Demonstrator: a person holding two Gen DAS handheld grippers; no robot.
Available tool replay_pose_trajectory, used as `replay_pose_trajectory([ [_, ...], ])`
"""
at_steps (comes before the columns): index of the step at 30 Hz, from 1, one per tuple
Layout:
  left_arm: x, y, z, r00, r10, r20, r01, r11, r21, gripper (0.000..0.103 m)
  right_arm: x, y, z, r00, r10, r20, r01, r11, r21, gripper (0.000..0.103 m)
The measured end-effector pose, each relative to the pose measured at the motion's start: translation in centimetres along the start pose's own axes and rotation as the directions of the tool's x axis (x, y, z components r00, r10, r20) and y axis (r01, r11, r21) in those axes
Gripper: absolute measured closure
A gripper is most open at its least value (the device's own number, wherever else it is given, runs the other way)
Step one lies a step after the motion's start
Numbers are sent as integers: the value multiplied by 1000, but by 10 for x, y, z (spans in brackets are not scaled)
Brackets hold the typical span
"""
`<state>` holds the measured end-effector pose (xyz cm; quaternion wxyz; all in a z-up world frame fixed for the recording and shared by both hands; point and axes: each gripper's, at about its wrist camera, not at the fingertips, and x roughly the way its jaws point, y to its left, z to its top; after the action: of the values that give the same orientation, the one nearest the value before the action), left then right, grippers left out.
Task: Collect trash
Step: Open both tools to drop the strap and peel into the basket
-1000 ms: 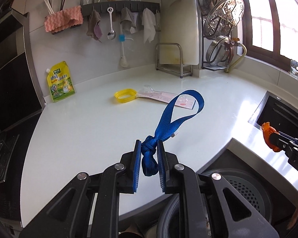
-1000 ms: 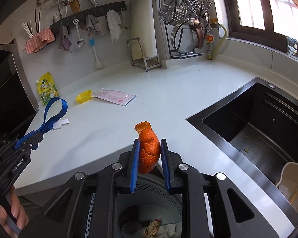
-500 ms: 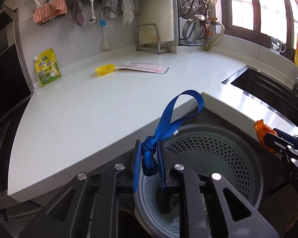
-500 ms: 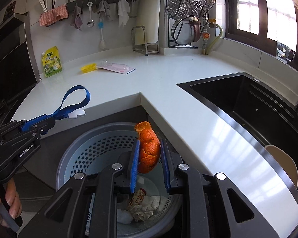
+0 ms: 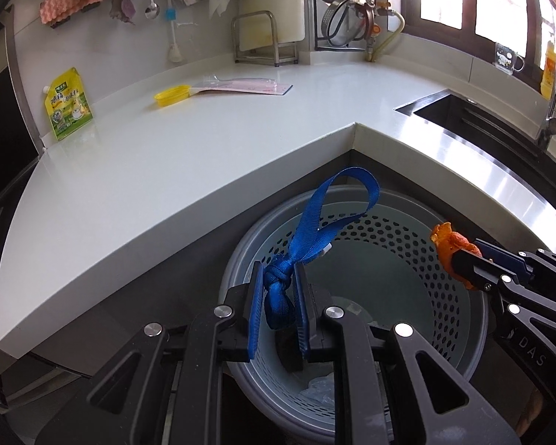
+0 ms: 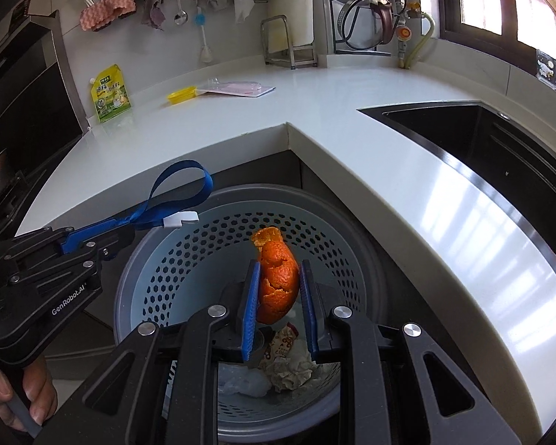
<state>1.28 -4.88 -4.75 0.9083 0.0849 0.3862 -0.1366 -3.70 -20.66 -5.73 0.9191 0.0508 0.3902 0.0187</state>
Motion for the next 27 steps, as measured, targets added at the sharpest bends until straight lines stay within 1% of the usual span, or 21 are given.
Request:
replay_pose_trajectory([
  [7,14,-2,-5,999,-17,-47,16,1000,-6,87,10,0,-4,999,7,-33,-7,1000,3,83],
  [19,19,7,-4,998,-19,-56,17,999,-40,84,17,-2,-2,999,19,-44,-18,1000,19,82],
  [21,19,9,-4,998,-22,-55,19,999,-43,84,18,-2,-2,999,16,-48,-16,1000,17,79],
  [23,18,10,-5,999,-16,-52,14,999,-45,81,18,-3,-2,999,15,-43,-14,1000,22,76],
  [25,17,11,-5,999,-12,-51,9,999,-49,75,15,-4,-1,1000,8,-29,-7,999,33,63],
  [26,17,13,-5,999,-13,-51,10,999,-53,72,12,-4,0,1000,2,-14,-2,999,38,53],
  [27,16,14,-5,999,-12,-49,10,998,-58,62,11,-5,1,1000,-2,-3,2,999,40,48],
])
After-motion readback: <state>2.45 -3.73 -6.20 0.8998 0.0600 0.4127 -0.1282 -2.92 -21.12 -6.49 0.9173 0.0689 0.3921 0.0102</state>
